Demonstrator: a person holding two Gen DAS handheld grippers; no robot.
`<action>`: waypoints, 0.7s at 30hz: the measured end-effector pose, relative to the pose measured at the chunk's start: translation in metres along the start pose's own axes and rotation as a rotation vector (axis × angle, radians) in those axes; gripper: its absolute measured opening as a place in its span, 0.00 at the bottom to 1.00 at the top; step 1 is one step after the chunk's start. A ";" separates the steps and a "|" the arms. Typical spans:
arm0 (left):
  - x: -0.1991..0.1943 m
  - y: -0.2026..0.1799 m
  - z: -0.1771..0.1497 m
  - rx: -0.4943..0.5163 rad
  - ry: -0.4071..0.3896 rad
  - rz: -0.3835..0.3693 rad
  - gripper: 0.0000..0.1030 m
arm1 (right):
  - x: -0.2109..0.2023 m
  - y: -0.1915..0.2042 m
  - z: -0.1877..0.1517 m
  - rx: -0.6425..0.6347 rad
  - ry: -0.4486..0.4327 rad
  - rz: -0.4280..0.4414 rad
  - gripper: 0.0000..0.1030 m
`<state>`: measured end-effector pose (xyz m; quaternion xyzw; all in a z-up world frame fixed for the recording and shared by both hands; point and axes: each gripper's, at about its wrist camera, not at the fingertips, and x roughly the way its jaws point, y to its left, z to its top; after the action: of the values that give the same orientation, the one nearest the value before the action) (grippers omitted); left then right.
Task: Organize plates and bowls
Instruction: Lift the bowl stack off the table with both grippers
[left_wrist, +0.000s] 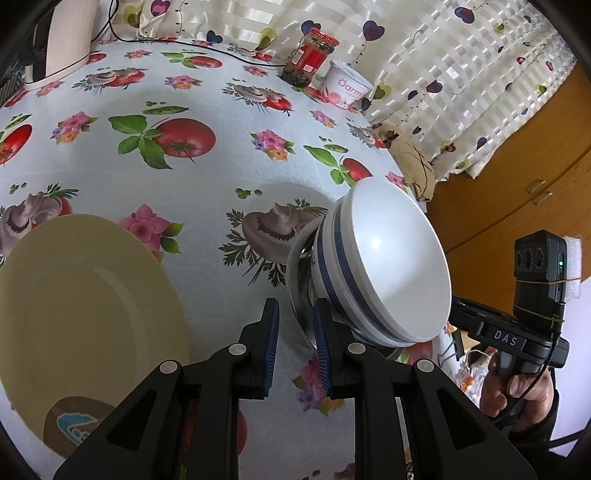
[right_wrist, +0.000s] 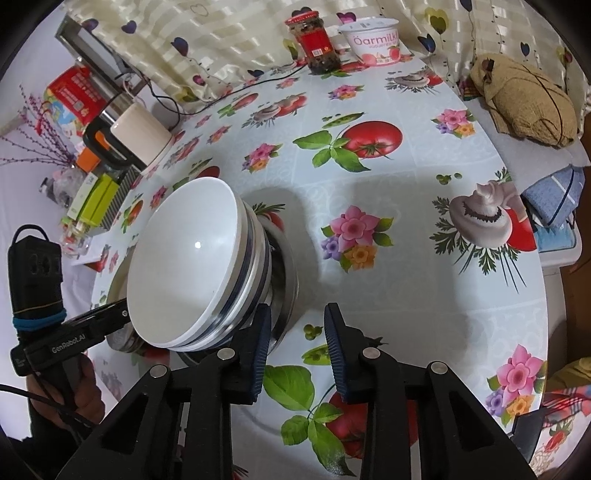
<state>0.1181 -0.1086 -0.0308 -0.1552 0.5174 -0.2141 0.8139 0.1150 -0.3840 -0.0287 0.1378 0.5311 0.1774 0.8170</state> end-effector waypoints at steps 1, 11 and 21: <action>0.001 0.000 0.000 -0.001 0.002 0.001 0.19 | 0.001 0.000 0.000 0.000 0.002 0.001 0.26; 0.006 0.005 -0.001 -0.023 0.012 -0.025 0.19 | 0.010 0.002 0.002 -0.002 0.016 0.030 0.17; 0.007 0.005 -0.001 -0.018 0.009 -0.044 0.12 | 0.012 0.001 0.002 0.001 0.018 0.049 0.13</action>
<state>0.1205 -0.1082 -0.0387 -0.1729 0.5193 -0.2278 0.8054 0.1217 -0.3775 -0.0372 0.1493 0.5350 0.1982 0.8076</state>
